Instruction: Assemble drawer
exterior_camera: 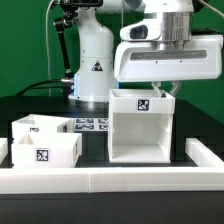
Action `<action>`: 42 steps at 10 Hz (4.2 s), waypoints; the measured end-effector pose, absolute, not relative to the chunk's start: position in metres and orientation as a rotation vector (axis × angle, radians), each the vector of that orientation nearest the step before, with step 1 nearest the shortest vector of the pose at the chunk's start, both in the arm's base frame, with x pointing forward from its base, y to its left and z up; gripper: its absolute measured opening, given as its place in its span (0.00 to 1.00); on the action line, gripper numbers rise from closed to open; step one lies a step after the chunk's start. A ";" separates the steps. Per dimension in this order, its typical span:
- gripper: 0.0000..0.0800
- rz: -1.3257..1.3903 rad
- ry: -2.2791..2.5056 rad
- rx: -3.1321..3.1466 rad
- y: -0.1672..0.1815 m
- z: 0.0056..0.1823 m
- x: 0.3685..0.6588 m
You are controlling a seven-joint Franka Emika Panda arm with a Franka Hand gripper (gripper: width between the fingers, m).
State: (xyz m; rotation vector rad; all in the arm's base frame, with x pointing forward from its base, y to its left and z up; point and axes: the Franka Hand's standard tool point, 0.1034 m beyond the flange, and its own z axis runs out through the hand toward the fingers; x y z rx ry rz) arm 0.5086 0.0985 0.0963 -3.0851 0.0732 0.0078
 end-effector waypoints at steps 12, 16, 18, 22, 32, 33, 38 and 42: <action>0.05 -0.100 0.206 -3.064 0.093 0.097 0.549; 0.05 -0.095 0.729 -2.953 0.099 0.097 0.560; 0.05 -0.108 0.836 -2.915 0.096 0.097 0.570; 0.05 -0.102 1.094 -2.798 0.100 0.101 0.575; 0.05 0.036 1.926 -2.191 0.111 0.103 0.586; 0.05 0.041 1.940 -2.176 0.111 0.103 0.586; 0.05 0.053 1.939 -2.164 0.108 0.102 0.613; 0.05 0.093 1.957 -2.154 0.110 0.098 0.633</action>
Offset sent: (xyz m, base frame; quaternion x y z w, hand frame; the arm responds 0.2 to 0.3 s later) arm 0.0280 -0.0102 -0.0181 0.0054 0.0114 -0.0199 0.9997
